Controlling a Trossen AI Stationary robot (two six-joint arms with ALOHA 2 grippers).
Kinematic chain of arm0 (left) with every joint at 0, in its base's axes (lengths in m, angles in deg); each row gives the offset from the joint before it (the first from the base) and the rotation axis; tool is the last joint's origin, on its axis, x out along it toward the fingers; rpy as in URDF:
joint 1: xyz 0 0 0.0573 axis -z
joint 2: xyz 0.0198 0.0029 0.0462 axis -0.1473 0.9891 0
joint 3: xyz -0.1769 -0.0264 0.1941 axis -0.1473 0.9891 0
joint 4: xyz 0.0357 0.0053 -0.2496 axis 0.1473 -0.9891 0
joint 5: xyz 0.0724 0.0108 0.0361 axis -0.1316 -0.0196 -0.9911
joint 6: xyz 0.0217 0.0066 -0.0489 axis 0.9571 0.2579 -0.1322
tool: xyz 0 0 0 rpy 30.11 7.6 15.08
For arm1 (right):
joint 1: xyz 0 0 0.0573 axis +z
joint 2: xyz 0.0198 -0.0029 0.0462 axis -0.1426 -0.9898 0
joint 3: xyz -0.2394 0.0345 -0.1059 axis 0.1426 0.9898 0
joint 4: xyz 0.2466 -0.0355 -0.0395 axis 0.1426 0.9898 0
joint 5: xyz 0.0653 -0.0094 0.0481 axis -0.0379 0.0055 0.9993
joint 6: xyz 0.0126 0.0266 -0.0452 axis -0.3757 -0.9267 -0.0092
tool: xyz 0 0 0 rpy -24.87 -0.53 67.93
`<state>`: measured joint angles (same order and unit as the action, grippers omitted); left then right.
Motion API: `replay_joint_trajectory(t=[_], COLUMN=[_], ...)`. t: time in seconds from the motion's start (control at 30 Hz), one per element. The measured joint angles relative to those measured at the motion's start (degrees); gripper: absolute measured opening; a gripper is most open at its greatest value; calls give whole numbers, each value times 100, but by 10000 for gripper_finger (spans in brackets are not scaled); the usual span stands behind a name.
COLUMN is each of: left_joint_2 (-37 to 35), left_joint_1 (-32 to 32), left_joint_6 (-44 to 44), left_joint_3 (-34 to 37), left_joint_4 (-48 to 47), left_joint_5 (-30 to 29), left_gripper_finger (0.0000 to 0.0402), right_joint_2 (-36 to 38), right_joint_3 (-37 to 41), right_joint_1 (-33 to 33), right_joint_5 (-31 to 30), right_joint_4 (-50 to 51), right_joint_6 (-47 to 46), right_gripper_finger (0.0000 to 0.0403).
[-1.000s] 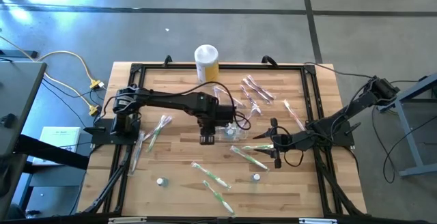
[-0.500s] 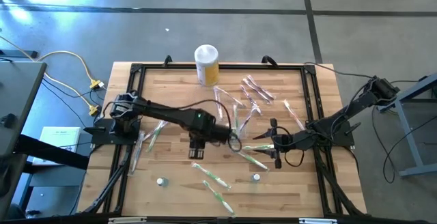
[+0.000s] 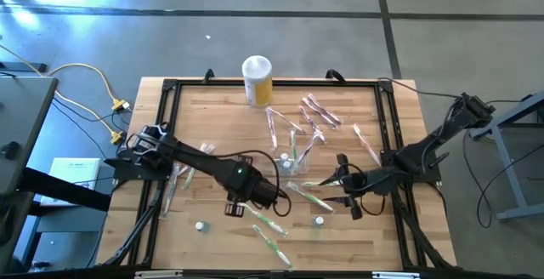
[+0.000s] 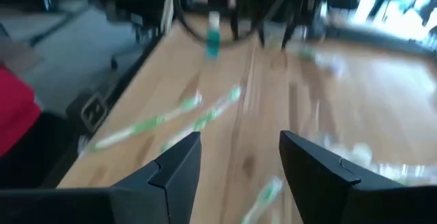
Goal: Pick & Place toothbrushing station
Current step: Put the mouthwash bottle into the transparent organizer
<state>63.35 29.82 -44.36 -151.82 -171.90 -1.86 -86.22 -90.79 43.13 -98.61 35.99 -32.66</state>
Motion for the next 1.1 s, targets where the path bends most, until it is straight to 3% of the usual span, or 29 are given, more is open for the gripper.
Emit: replay_joint_trajectory(t=[0.27, 0.53, 0.77, 0.87, 1.1], left_joint_2=[-46, -721, -1473, -1656, -1681], left_joint_1=[133, 118, 118, 117, 120], left_joint_6=[31, -224, -360, -364, -476], left_joint_3=[24, 654, 1883, 2405, 3004], left_joint_4=[28, 532, 1976, 2642, 3060], left_joint_5=[-24, -325, -277, -79, 33], left_gripper_finger=[131, 131, 131, 131, 131], right_joint_2=[-882, -1799, -2323, -2503, -2766], right_joint_3=[-896, -1773, -2234, -2299, -2299], right_joint_1=[427, 521, 523, 515, 166], right_joint_5=[353, 652, 819, 957, 1209], right_joint_4=[1424, 2616, 2778, 2735, 2781], right_joint_6=[-655, -1129, -990, -1425, -2210], right_gripper_finger=[192, 192, 192, 192, 192])
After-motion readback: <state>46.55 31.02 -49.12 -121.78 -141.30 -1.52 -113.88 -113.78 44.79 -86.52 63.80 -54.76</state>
